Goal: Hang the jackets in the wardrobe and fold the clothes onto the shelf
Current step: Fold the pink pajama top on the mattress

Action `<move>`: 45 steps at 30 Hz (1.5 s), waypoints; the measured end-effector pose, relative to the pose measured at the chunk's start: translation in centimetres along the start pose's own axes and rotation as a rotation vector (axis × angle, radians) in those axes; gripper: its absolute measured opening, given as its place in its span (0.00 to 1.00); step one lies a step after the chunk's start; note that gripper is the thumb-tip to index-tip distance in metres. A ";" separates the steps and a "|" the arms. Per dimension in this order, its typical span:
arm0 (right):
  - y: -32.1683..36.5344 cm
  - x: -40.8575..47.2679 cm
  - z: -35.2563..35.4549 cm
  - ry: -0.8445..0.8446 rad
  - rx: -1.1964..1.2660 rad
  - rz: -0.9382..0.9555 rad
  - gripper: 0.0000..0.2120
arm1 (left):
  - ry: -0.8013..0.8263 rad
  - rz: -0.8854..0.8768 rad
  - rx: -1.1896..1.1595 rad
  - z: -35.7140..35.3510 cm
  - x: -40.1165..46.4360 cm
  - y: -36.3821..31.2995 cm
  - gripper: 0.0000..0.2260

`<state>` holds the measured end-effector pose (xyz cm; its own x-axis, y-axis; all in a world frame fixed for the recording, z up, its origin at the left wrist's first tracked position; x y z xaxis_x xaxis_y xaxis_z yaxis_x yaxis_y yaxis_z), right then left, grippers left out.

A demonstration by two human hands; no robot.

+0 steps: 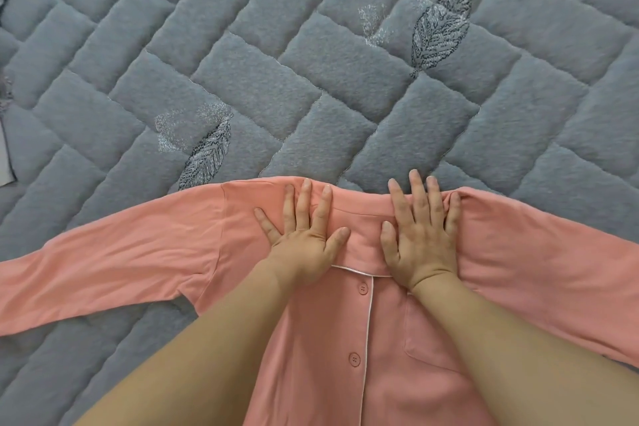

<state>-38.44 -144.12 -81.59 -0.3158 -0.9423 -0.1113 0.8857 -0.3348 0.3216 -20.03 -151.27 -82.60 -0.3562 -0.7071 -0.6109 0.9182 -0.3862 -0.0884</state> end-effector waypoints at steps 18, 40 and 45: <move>5.6 -1.3 2.5 0.042 -0.058 -0.103 0.31 | -0.321 0.174 -0.106 -2.3 -8.8 8.4 0.30; 59.3 -1.4 -14.2 0.481 -0.088 0.757 0.18 | -0.126 0.901 -2.217 -7.3 -23.0 45.2 0.13; 64.7 -0.7 -16.1 0.525 -0.104 0.756 0.18 | 0.013 0.921 -2.358 -7.5 -22.9 46.5 0.13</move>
<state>24.55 -165.19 -75.86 0.5305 -0.7824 -0.3261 0.8275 0.3948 0.3991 32.08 -148.59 -78.60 0.0203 -0.2466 -0.9689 -0.5832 0.7842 -0.2118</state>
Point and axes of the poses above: each hand's wrist, its own x-axis towards the middle knuckle, its own z-axis out of the back of the hand, y = z × x, the point moved 3 cm from there along x, towards the middle knuckle, and after that the axes turned 9 degrees about x, right-handed, at the moved point
